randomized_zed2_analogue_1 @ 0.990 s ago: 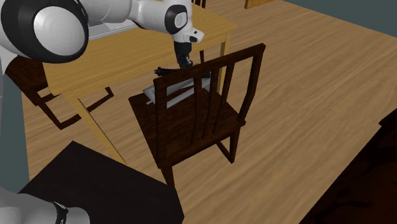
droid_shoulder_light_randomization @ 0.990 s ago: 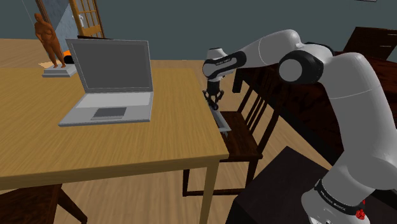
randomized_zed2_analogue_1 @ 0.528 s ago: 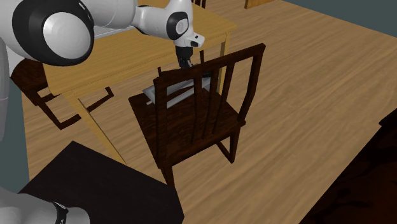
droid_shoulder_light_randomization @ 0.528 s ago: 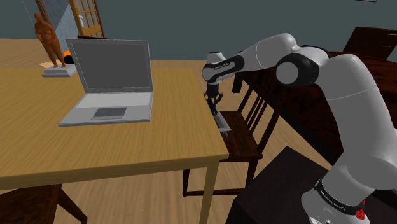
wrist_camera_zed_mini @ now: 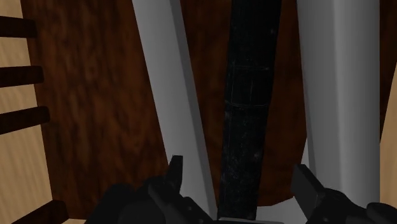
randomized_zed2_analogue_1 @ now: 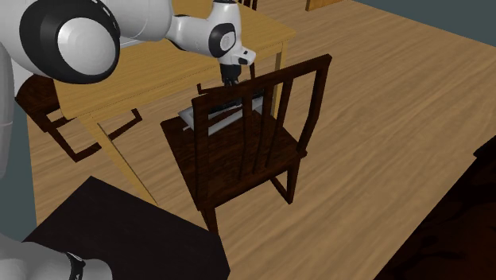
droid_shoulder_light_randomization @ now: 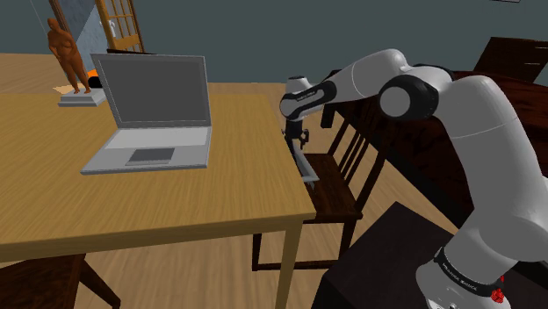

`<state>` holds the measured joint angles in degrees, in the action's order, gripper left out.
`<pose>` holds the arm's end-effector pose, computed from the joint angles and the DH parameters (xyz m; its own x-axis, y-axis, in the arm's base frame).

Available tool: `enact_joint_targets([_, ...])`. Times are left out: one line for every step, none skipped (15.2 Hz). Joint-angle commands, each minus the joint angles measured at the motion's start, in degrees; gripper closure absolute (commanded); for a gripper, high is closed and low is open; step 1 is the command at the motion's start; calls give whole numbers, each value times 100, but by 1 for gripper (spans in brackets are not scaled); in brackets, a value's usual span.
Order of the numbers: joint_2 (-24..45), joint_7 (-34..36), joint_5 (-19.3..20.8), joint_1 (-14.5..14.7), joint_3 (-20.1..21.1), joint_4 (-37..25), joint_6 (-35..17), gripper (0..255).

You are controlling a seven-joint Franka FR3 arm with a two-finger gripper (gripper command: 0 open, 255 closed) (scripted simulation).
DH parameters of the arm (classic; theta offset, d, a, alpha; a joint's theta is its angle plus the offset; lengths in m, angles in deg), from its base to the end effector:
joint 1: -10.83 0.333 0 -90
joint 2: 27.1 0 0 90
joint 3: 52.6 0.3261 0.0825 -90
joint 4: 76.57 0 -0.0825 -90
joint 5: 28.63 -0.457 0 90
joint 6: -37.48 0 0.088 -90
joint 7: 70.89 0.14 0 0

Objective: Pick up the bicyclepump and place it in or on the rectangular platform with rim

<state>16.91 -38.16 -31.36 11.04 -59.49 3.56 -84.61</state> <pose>0.7905 -0.0750 0.1821 0.7766 -0.6300 -0.0019 -0.6291 -0.7755 0.0534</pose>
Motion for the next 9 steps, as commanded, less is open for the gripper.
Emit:
enact_joint_targets([93, 22, -31, 138, 127, 1, -31, 0])
enact_joint_targets([42, 64, -23, 178, 129, 50, -28, 0])
enact_joint_targets([84, 26, 16, 80, 174, 2, -28, 0])
enact_joint_targets([-15, 52, 67, 44, 224, -34, 104, 0])
enact_joint_targets([-108, 71, 103, 19, 258, -80, 240, 0])
enact_joint_targets([-194, 87, 132, 0, 285, -136, 381, 0])
enact_joint_targets([-258, 103, 163, -24, 320, -187, 495, 0])
enact_joint_targets([-258, 108, 173, -34, 333, -187, 495, 0])
enact_joint_targets([-258, 111, 178, -40, 341, -187, 495, 0])
